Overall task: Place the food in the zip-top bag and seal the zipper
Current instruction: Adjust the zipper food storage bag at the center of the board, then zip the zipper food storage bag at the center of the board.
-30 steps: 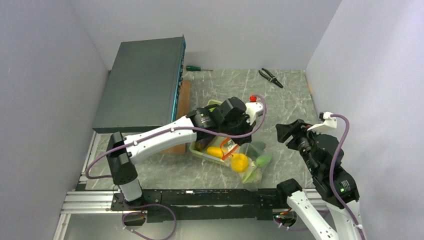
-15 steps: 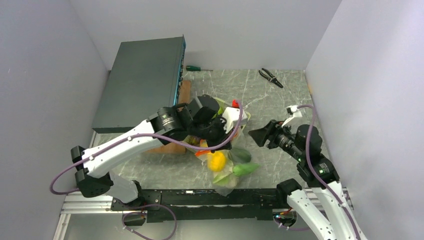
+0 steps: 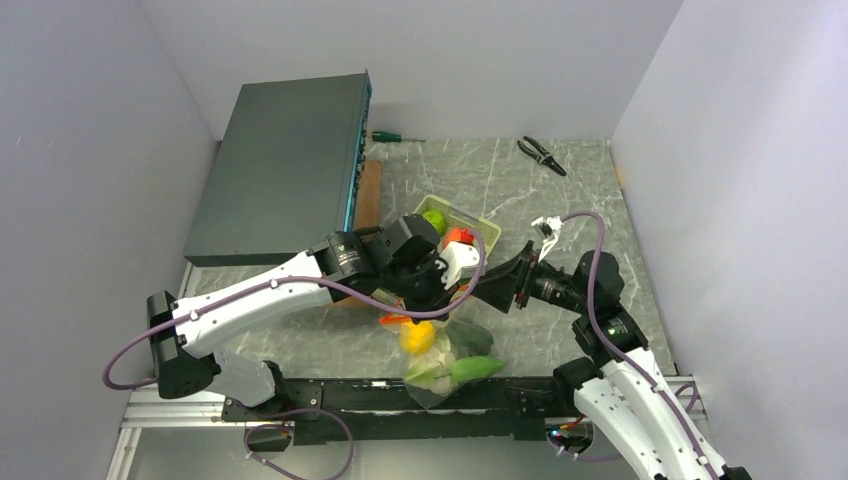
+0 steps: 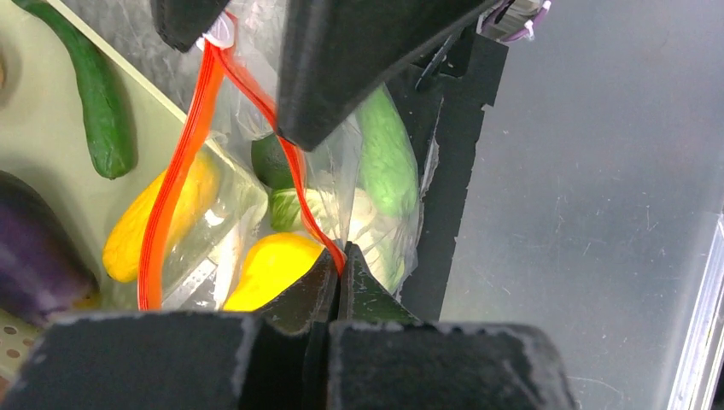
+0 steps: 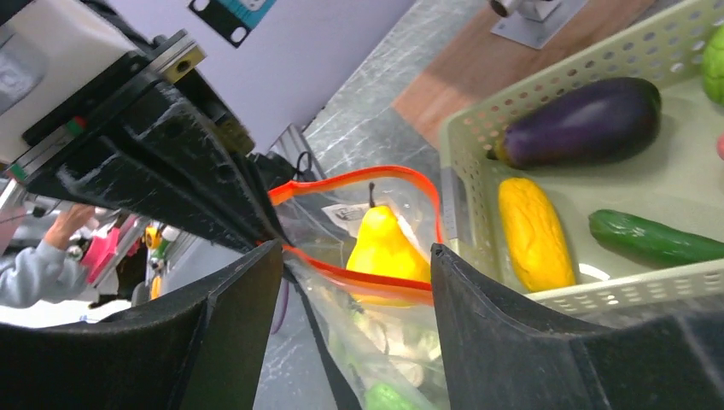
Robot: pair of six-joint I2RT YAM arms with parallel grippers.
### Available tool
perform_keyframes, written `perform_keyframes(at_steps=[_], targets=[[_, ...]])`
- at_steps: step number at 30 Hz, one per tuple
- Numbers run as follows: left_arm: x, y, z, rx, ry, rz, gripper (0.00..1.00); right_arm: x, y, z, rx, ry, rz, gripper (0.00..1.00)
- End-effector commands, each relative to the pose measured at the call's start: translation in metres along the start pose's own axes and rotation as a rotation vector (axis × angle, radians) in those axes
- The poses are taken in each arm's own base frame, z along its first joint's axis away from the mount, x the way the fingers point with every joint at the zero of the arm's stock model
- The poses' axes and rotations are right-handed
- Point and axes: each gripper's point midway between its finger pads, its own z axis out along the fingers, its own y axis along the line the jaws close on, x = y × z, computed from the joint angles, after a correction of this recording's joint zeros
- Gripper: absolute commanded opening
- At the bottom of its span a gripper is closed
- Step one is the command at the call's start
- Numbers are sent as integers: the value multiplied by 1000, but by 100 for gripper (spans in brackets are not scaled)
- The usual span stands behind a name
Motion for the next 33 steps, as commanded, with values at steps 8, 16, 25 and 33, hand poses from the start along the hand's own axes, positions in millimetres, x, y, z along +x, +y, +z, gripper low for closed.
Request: perform_keyframes(at_steps=[8,16,25,33], targets=[[-15,7,-8,-55,-100,16,0,-2,-38,-12,240,-65,1,58],[-10,7,-7,-56,-97,10,0,7,-30,-9,128,-92,24,55],[-13,4,-6,-37,-114,17,0,21,-34,-3,-11,-63,94,51],[-11,4,-1,-27,-101,17,0,19,-20,-9,-148,-82,99,19]])
